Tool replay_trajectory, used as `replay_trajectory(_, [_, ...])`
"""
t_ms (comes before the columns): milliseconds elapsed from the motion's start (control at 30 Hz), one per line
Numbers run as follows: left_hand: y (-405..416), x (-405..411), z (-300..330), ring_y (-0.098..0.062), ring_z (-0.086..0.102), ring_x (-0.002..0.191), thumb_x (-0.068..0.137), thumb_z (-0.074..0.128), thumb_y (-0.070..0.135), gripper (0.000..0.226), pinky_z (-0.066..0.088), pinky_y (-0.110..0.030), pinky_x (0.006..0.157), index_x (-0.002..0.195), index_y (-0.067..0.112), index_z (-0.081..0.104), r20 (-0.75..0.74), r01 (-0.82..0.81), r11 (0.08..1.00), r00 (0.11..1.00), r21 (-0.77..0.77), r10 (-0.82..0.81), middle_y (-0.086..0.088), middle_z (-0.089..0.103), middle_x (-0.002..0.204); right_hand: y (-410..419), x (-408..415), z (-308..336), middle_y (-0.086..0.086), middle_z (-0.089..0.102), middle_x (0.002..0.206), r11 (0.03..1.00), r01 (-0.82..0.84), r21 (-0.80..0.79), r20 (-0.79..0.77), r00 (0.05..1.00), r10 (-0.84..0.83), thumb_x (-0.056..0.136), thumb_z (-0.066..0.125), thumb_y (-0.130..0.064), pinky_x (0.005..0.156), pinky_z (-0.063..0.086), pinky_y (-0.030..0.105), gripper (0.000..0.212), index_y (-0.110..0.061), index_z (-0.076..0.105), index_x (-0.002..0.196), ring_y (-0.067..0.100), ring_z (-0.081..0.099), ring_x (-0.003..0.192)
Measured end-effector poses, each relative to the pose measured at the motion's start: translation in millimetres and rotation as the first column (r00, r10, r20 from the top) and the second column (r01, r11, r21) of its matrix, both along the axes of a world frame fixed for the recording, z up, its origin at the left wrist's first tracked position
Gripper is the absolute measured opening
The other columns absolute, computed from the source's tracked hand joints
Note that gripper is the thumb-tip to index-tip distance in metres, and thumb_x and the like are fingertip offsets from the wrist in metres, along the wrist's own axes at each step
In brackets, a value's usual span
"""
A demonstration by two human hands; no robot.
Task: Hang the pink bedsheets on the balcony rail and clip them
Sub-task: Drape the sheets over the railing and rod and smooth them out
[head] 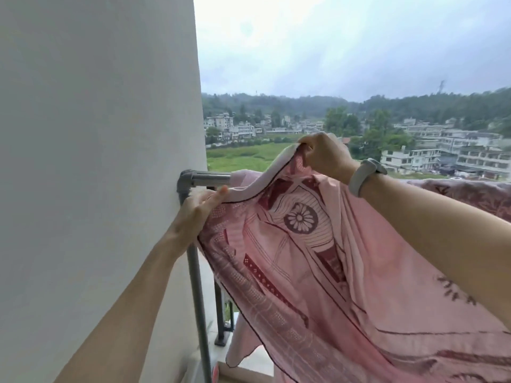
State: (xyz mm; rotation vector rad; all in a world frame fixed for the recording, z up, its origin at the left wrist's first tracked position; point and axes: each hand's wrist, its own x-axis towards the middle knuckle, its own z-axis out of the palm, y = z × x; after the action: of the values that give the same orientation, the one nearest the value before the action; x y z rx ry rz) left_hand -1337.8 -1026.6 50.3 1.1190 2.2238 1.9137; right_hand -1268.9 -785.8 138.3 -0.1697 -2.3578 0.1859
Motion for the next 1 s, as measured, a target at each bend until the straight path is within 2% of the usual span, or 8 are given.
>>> replay_trajectory(167, [7, -31, 27, -0.015, 0.067, 0.09, 0.04, 0.055, 0.088, 0.11, 0.052, -0.026, 0.071, 0.127, 0.022, 0.042, -0.01, 0.09, 0.996, 0.996, -0.022, -0.09, 0.005, 0.06, 0.114, -58, -51, 53, 0.017, 0.068, 0.102, 0.972, -0.233, 0.016, -0.091, 0.968, 0.233, 0.087, 0.041, 0.002, 0.082, 0.051, 0.037, 0.031, -0.002, 0.067, 0.102, 0.031, 0.063, 0.092])
replay_trajectory(300, [-17, -54, 38, -0.018, 0.067, 0.094, 0.061, 0.052, 0.075, 0.082, 0.053, -0.028, 0.072, 0.12, 0.018, 0.053, 0.079, 0.223, 0.935, 0.964, 0.275, -0.253, -0.002, 0.066, 0.11, -143, -88, 69, 0.016, 0.064, 0.113, 0.866, -0.499, -0.041, -0.112, 0.863, 0.492, 0.087, 0.04, 0.007, 0.092, 0.048, 0.03, 0.034, -0.002, 0.064, 0.109, 0.018, 0.062, 0.098])
replay_trajectory(400, [-55, -85, 22, -0.024, 0.064, 0.091, 0.083, 0.035, 0.062, 0.061, 0.05, -0.038, 0.083, 0.106, 0.011, 0.058, 0.321, -0.028, 0.825, 0.928, 0.564, -0.188, -0.009, 0.066, 0.101, -173, -96, 41, 0.016, 0.06, 0.118, 0.75, -0.604, -0.27, 0.045, 0.77, 0.637, 0.091, 0.037, 0.005, 0.055, 0.047, 0.011, 0.045, -0.01, 0.041, 0.133, 0.0, 0.056, 0.062])
replay_trajectory(567, [-90, -125, -1, -0.024, 0.061, 0.082, 0.09, 0.028, 0.06, 0.061, 0.049, -0.036, 0.078, 0.091, 0.008, 0.06, 0.59, -0.151, 0.912, 0.799, 0.381, -0.115, -0.011, 0.065, 0.088, -160, -101, -23, -0.003, 0.068, 0.095, 0.753, -0.521, -0.402, 0.08, 0.799, 0.596, 0.089, 0.039, 0.001, 0.044, 0.041, 0.015, 0.055, -0.023, 0.031, 0.138, 0.005, 0.055, 0.055])
replay_trajectory(733, [-81, -131, 13, -0.02, 0.062, 0.069, 0.086, 0.053, 0.044, 0.036, 0.051, -0.033, 0.063, 0.083, 0.009, 0.061, 0.586, -0.103, 0.939, 0.802, 0.329, -0.117, -0.005, 0.065, 0.068, -142, -107, -41, -0.001, 0.056, 0.125, 0.98, -0.169, 0.11, 0.057, 0.985, 0.163, 0.091, 0.05, -0.034, 0.095, 0.039, 0.035, 0.047, -0.018, 0.041, 0.134, 0.017, 0.047, 0.116])
replay_trajectory(833, [-69, -127, 18, -0.015, 0.055, 0.062, 0.09, 0.053, 0.012, 0.018, 0.051, -0.025, 0.055, 0.072, 0.01, 0.055, 0.505, -0.28, 0.836, 0.863, 0.471, 0.005, -0.002, 0.057, 0.065, -136, -111, -53, 0.003, 0.063, 0.112, 0.957, -0.052, 0.285, -0.01, 0.998, 0.057, 0.089, 0.054, -0.032, 0.087, 0.04, 0.036, 0.028, -0.017, 0.062, 0.112, 0.023, 0.053, 0.105])
replay_trajectory(900, [-68, -118, 10, -0.013, 0.053, 0.063, 0.093, 0.047, 0.011, 0.021, 0.05, -0.023, 0.055, 0.072, 0.013, 0.051, 0.454, -0.334, 0.767, 0.889, 0.548, 0.062, -0.001, 0.053, 0.07, -137, -111, -65, 0.002, 0.068, 0.09, 0.943, -0.078, 0.325, -0.165, 0.977, 0.138, 0.088, 0.053, -0.023, 0.074, 0.045, 0.035, 0.019, -0.014, 0.07, 0.086, 0.024, 0.06, 0.087])
replay_trajectory(1000, [-76, -104, -18, -0.015, 0.055, 0.074, 0.095, 0.044, 0.016, 0.018, 0.05, -0.032, 0.069, 0.08, 0.018, 0.053, 0.415, -0.378, 0.729, 0.899, 0.571, 0.142, -0.001, 0.055, 0.082, -147, -110, -84, 0.002, 0.067, 0.09, 0.926, -0.08, 0.37, -0.284, 0.939, 0.195, 0.086, 0.045, -0.023, 0.074, 0.046, 0.036, 0.022, -0.012, 0.064, 0.085, 0.024, 0.059, 0.084])
